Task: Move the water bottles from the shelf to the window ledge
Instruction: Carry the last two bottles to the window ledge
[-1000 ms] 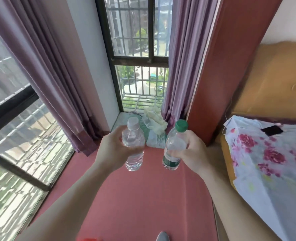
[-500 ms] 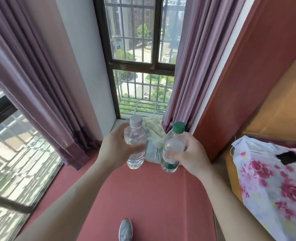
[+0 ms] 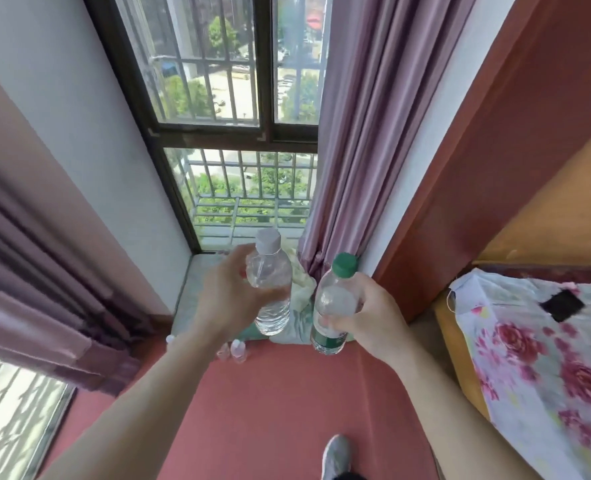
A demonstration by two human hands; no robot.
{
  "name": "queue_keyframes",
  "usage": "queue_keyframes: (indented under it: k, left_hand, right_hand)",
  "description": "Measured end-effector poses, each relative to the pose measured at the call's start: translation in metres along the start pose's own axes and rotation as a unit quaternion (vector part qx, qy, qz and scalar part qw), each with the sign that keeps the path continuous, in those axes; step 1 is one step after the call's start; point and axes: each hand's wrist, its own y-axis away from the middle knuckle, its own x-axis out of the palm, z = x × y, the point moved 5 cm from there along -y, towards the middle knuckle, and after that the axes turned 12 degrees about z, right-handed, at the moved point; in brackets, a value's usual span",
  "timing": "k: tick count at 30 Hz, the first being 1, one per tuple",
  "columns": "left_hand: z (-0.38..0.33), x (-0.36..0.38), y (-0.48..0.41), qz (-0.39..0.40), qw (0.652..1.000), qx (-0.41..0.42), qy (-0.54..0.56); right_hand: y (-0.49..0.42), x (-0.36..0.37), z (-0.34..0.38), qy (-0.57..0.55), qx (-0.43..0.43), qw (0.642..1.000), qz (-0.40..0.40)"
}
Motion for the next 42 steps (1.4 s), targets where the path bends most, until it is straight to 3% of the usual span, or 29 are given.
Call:
queue_keyframes:
  k: [10,17,33,42]
  left_hand:
    - [0.019,0.027,-0.106,-0.026,0.997,-0.077,0.009]
    - [0.073,0.035,-0.146,-0.041,0.992,-0.119,0.021]
    - [0.405,0.173,-0.201,-0.02,0.981,-0.176,0.075]
    - [0.564,0.263,-0.242,-0.018,0.984,-0.155,0.082]
  right_hand:
    - [-0.146,-0.04,-0.038,0.025,-0.004,0.996,0.086]
    - [-0.224,-0.016,-0.073,0.051,0.007,0.989,0.138]
    - [-0.351,0.148,-0.326,0.078,0.047,0.984,0.155]
    - [-0.424,0.232,-0.482,0.093,0.035,0.985,0.143]
